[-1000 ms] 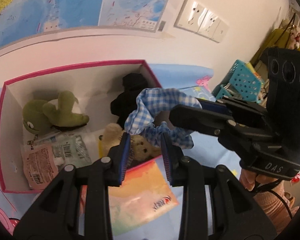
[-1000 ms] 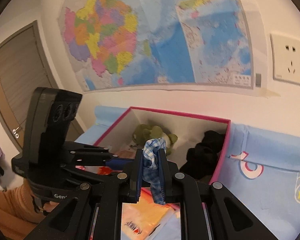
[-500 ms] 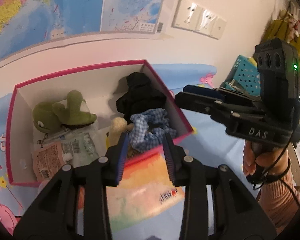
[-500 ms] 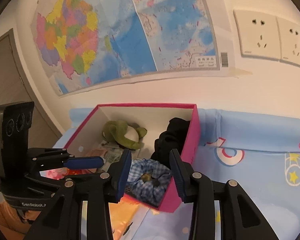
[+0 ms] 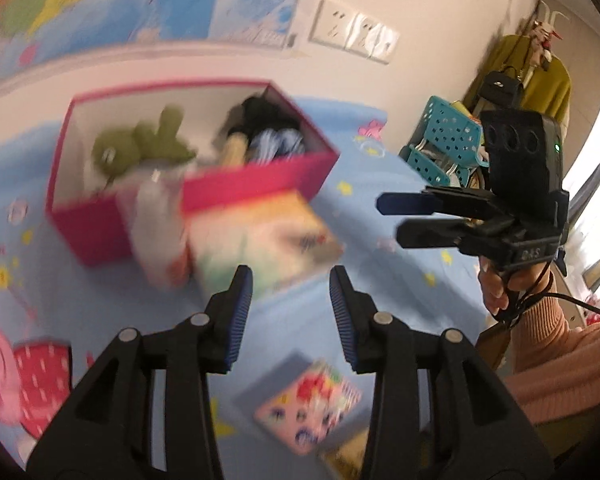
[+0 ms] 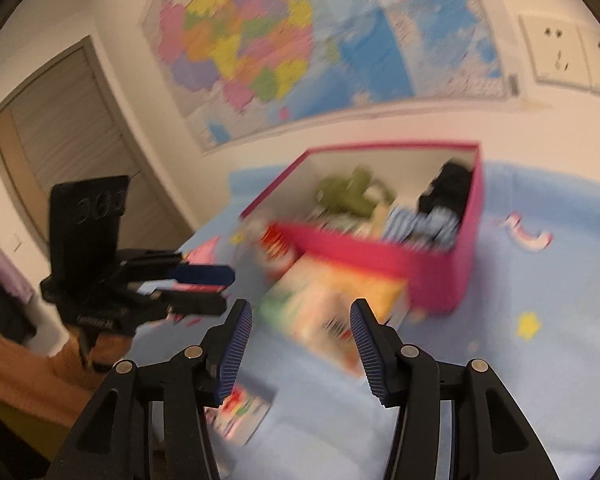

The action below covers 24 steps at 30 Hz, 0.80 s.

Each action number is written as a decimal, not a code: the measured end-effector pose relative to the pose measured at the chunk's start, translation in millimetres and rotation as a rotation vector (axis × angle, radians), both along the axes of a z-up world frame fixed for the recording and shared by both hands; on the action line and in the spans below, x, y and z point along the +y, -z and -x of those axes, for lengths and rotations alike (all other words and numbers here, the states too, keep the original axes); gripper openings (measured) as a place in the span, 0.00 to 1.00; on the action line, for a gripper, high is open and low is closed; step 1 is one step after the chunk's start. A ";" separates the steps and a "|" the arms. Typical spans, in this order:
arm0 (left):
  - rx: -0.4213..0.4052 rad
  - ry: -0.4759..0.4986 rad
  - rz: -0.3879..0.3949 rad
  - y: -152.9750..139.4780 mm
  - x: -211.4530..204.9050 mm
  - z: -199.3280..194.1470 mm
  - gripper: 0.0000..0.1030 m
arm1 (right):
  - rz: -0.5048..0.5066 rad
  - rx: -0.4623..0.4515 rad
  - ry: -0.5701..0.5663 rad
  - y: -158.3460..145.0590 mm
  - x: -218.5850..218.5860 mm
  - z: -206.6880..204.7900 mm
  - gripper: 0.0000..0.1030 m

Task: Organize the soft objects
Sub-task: 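Move the left gripper to the pink floral tissue pack and grasp it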

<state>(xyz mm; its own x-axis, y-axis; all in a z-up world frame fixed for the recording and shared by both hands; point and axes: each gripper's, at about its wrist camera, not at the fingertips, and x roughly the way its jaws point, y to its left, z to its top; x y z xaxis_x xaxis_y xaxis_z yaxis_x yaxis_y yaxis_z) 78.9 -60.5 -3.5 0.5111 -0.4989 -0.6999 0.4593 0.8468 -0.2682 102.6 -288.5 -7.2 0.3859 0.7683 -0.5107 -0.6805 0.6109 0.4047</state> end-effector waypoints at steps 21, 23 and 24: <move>0.259 -0.058 0.096 78.5 33.9 55.4 0.41 | 0.018 0.265 -0.136 81.5 53.8 30.5 0.51; 0.266 -0.052 0.106 80.2 33.4 59.0 0.41 | 0.013 0.271 -0.140 83.2 55.5 31.9 0.51; 0.267 -0.050 0.106 79.8 32.9 60.3 0.41 | 0.011 0.273 -0.142 84.0 56.9 32.0 0.50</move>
